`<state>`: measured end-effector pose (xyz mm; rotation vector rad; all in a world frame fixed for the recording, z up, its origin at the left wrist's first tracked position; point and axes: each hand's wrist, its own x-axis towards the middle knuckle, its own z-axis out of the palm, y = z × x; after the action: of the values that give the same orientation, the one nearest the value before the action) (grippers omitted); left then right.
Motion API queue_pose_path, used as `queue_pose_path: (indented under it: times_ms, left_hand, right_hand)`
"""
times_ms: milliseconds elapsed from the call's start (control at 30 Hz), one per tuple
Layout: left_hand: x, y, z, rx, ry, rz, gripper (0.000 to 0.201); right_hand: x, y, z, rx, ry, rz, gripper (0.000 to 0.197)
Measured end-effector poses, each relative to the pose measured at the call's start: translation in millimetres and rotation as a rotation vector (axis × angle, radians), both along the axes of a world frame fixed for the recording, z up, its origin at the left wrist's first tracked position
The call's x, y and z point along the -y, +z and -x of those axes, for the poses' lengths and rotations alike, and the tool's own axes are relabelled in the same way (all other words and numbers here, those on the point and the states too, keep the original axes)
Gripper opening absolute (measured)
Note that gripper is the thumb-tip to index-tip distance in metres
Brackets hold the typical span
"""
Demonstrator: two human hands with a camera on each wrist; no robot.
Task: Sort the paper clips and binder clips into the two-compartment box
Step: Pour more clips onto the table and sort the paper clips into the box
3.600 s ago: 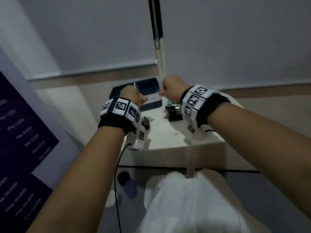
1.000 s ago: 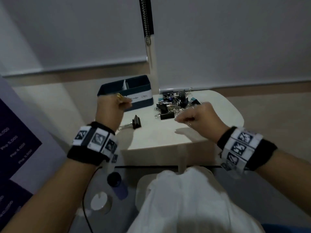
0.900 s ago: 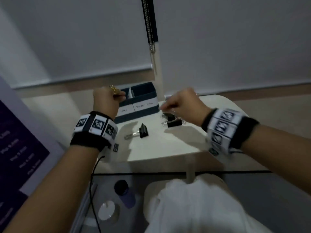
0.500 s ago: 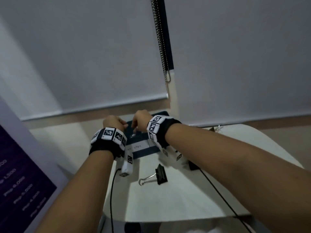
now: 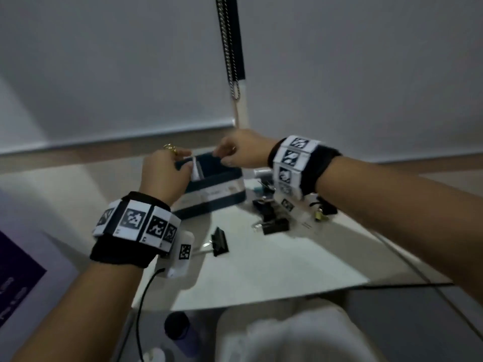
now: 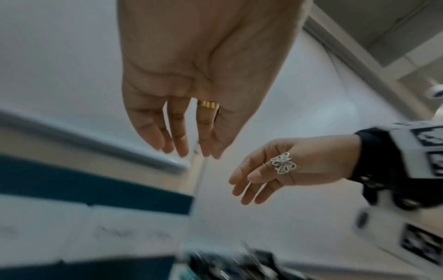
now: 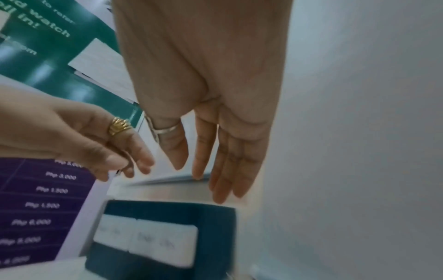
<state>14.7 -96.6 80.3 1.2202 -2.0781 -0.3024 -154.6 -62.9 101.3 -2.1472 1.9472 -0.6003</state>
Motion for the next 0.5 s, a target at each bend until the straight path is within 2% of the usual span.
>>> queue_pose_path:
  times_ms: [67, 200, 333, 500]
  left_hand:
    - [-27.6, -9.7, 19.6, 0.12, -0.142, -0.006, 0.026]
    - [-59.2, -28.0, 68.0, 0.412, -0.407, -0.177, 0.026]
    - [-66.4, -40.3, 94.4, 0.707, -0.419, -0.237, 0.029]
    - [-69.8, -52.4, 95.1, 0.755, -0.376, -0.236, 0.036]
  right_hand:
    - [-36.6, -5.6, 32.4, -0.082, -0.095, -0.023, 0.029]
    - [-95.4, -29.5, 90.9, -0.191, -0.255, -0.217, 0.022]
    - [-116.8, -55.0, 112.5, -0.171, -0.314, -0.324, 0.029]
    - [-108.3, -72.7, 123.8, -0.178, -0.295, -0.255, 0.029]
